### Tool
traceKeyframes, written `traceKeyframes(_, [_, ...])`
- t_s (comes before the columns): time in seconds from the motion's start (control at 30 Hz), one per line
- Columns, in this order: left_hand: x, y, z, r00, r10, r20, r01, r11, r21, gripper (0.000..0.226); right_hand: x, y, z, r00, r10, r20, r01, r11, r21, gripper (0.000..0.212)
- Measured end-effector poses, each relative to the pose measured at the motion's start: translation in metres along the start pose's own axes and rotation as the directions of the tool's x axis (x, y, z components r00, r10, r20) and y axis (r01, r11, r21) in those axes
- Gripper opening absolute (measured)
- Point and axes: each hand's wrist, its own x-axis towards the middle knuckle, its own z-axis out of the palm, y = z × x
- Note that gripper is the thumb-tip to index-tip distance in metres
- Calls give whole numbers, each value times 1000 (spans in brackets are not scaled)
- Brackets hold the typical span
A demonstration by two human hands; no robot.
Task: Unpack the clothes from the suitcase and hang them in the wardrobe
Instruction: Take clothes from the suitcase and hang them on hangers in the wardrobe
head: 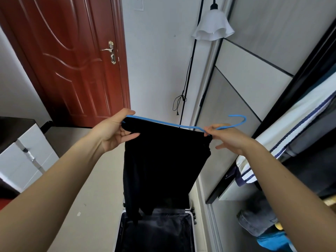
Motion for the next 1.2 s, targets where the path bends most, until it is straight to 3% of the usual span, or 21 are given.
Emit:
traceKeyframes(0.13, [-2,-1,3,995,48,-89,-58,992,-110,21,0,5,0,1000,-11,22,12,1000,-25,24])
traceKeyframes(0.27, [-5,-2,10,991,84,-104,-97,987,-131,23,8,13,25,985,91,-144,-87,996,37,23])
traceKeyframes(0.37, [-6,-3,14,987,97,-128,-113,986,-123,23,17,16,46,956,137,-259,-86,976,200,12])
traceKeyframes(0.5, [-8,-8,15,981,109,-164,-130,984,-123,20,33,12,63,903,266,-338,-38,832,553,13])
traceKeyframes(0.6, [-11,-14,17,970,125,-210,-155,979,-134,21,39,4,76,888,335,-314,13,666,746,8])
traceKeyframes(0.73, [-16,-23,15,969,132,-208,-164,976,-142,20,45,3,87,867,346,-358,119,554,824,12])
traceKeyframes(0.83, [-16,-31,9,968,121,-218,-158,974,-163,18,50,5,91,807,399,-436,140,587,797,18])
traceKeyframes(0.9, [-14,-37,2,964,106,-245,-150,974,-171,19,49,2,91,795,386,-468,97,680,726,18])
traceKeyframes(1.07, [-9,-48,-30,949,27,-315,-100,971,-219,18,28,-23,84,897,135,-422,96,870,483,17])
traceKeyframes(1.2, [-9,-55,-42,961,-57,-270,-16,965,-261,17,21,-39,66,947,13,-320,115,919,378,22])
